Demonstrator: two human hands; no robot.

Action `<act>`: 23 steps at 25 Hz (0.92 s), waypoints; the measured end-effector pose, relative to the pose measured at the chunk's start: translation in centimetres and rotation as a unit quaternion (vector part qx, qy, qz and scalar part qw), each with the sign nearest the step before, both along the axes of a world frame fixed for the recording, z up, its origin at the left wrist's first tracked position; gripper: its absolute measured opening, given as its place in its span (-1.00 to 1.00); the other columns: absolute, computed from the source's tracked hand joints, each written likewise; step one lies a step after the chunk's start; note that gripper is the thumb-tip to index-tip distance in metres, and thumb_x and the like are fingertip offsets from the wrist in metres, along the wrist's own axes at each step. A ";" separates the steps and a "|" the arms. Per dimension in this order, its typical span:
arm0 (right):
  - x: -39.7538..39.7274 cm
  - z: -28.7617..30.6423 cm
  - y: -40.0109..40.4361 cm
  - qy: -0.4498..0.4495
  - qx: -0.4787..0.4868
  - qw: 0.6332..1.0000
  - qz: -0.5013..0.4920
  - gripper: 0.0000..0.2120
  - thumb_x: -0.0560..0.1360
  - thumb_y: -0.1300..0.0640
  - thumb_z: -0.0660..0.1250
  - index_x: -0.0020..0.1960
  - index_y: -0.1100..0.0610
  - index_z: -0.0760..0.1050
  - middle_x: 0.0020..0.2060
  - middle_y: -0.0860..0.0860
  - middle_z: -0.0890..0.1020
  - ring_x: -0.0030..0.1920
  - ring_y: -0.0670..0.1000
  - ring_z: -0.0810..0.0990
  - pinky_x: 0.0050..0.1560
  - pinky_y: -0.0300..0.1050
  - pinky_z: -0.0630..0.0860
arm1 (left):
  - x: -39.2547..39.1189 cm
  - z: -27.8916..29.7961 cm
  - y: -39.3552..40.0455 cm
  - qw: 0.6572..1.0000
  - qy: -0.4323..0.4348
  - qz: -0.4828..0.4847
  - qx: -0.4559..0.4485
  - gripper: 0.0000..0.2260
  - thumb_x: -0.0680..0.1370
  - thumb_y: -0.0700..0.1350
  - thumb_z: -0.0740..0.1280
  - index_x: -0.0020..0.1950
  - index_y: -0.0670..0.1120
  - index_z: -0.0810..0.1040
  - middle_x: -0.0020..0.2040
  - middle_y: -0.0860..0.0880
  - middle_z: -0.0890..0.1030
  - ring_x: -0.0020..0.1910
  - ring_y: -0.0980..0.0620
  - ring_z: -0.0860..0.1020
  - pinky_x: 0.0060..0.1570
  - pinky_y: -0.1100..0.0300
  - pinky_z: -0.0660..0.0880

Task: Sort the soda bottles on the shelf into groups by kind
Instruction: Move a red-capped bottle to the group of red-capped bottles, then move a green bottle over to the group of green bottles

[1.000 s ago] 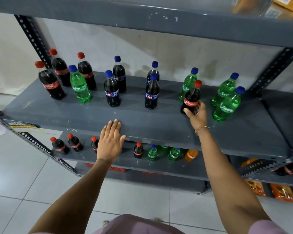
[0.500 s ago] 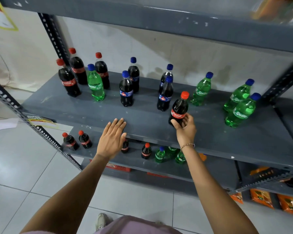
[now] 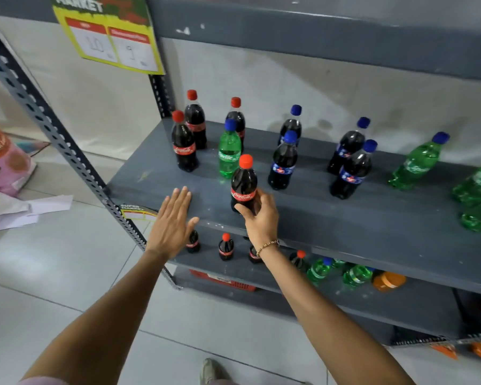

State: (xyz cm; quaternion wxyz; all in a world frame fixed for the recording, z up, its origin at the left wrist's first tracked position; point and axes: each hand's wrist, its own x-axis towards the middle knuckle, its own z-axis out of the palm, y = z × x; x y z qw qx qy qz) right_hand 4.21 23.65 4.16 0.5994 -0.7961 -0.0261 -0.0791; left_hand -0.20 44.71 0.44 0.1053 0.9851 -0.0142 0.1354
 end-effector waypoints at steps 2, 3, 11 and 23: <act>0.7 0.3 3.5 -0.002 0.001 1.000 0.009 -0.52 0.30 0.22 0.49 0.18 0.20 0.43 0.05 0.19 0.54 0.08 0.16 0.55 0.18 0.07 0.49 | 0.3 -0.2 0.3 1.000 0.001 -0.009 0.001 -0.39 0.61 0.19 -0.10 0.45 -0.24 0.25 0.47 -0.19 0.27 0.47 -0.14 0.19 0.45 0.08 -0.05; 1.1 0.5 5.0 0.002 0.003 1.000 0.011 -0.51 0.30 0.21 0.49 0.18 0.19 0.42 0.06 0.19 0.55 0.08 0.15 0.55 0.18 0.09 0.50 | 0.4 -0.4 0.3 1.000 -0.002 -0.007 -0.003 -0.38 0.61 0.19 -0.10 0.44 -0.24 0.27 0.46 -0.19 0.30 0.45 -0.15 0.22 0.44 0.08 -0.03; 2.6 0.3 7.7 -0.038 -0.019 0.999 -0.015 -0.65 0.42 0.04 0.37 0.13 0.20 0.46 0.04 0.17 0.61 0.03 0.08 0.58 0.10 -0.05 0.51 | 0.7 -1.4 0.7 0.999 -0.018 -0.003 -0.028 -0.40 0.62 0.19 -0.09 0.42 -0.23 0.29 0.43 -0.19 0.34 0.43 -0.16 0.25 0.41 0.01 0.09; 9.1 1.5 6.4 0.049 -0.041 0.998 -0.018 -0.52 0.35 0.15 0.47 0.17 0.30 0.38 0.04 0.25 0.60 -0.06 0.07 0.53 -0.15 -0.34 0.34 | 0.5 -1.1 0.7 1.000 0.000 0.000 -0.018 -0.41 0.62 0.19 -0.09 0.45 -0.21 0.27 0.46 -0.16 0.30 0.46 -0.12 0.20 0.45 0.08 -0.03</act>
